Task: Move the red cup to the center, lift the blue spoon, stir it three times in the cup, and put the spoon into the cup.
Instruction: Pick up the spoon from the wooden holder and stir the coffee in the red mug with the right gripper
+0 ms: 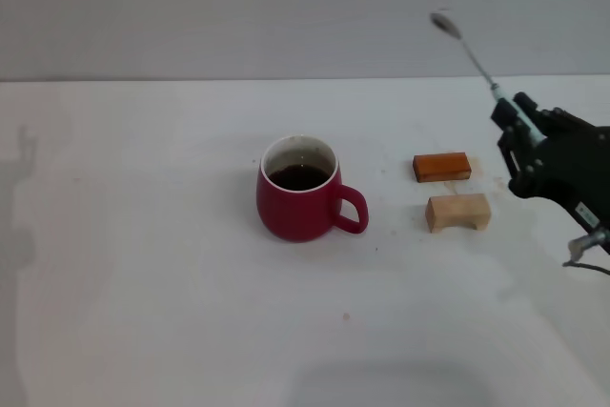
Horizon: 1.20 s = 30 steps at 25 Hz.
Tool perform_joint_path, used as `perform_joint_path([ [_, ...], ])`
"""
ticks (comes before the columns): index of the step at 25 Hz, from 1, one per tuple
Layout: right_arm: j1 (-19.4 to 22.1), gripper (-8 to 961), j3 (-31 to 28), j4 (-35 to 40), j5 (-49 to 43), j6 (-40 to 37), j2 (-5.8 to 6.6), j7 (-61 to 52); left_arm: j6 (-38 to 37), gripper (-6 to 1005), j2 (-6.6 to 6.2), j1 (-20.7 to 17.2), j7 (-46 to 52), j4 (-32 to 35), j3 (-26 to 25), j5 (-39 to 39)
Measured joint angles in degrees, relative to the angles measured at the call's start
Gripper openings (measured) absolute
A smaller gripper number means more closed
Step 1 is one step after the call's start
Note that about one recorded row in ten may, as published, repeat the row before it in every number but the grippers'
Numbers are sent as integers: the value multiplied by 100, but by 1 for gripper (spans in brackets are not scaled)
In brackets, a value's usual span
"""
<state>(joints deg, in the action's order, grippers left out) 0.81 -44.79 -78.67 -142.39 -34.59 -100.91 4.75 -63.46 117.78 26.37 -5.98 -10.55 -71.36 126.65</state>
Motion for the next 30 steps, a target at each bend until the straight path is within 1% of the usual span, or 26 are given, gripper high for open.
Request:
perform_joint_path([
  [1,17,141,-132,-233,-146,419,21,-2,0,749,3,0,0,0,0,0],
  [3,46,141,-276,-455,-299,827,27,-3,0,749,5,0,0,0,0,0],
  [4,46,141,-276,-455,-299,827,27,-3,0,749,5,0,0,0,0,0],
  [6,75,141,-527,-793,-414,1489,25,-3,0,749,7,0,0,0,0,0],
  [7,78,141,-606,-880,-422,1684,12,-2,0,749,8,0,0,0,0,0],
  [9,77,141,-773,-1040,-426,2075,-31,20,0,749,8,0,0,-1,0,0],
  [10,77,141,-773,-1040,-426,2075,-31,20,0,749,8,0,0,-1,0,0],
  [11,61,141,-935,-1184,-428,2445,-83,43,0,749,10,0,0,-1,0,0],
  [13,47,141,-990,-1233,-429,2589,-103,46,0,749,13,0,0,0,0,0],
  [15,17,141,-1113,-1340,-430,2901,-148,51,3,749,17,-1,8,1,0,0],
  [16,-20,141,-1238,-1443,-430,3236,-213,96,22,749,18,-2,19,-1,0,0],
  [17,-20,141,-1238,-1443,-430,3236,-213,96,22,749,18,-2,19,-1,0,0],
  [18,-38,141,-1293,-1485,-430,3387,-248,145,34,749,18,-4,19,-6,0,0],
  [20,-79,141,-1422,-1586,-430,3739,-350,274,52,749,18,-6,20,-18,2,0],
  [21,-122,141,-1568,-1684,-430,4117,-476,425,61,749,18,-6,24,-16,5,0],
  [22,-122,141,-1568,-1684,-430,4117,-476,425,63,749,18,-4,26,-12,6,0],
  [25,-188,141,-1827,-1859,-430,4747,-703,767,80,749,17,4,34,-5,5,0],
  [26,-213,141,-2013,-1993,-420,5134,-887,1046,86,749,17,7,35,-11,6,0],
  [27,-225,141,-2122,-2062,-406,5338,-986,1189,86,749,17,7,37,-14,5,0],
  [28,-225,141,-2122,-2062,-406,5338,-986,1189,86,749,17,7,37,-14,5,0],
  [30,-252,141,-2366,-2180,-394,5755,-1209,1466,88,749,17,8,41,-18,1,0],
])
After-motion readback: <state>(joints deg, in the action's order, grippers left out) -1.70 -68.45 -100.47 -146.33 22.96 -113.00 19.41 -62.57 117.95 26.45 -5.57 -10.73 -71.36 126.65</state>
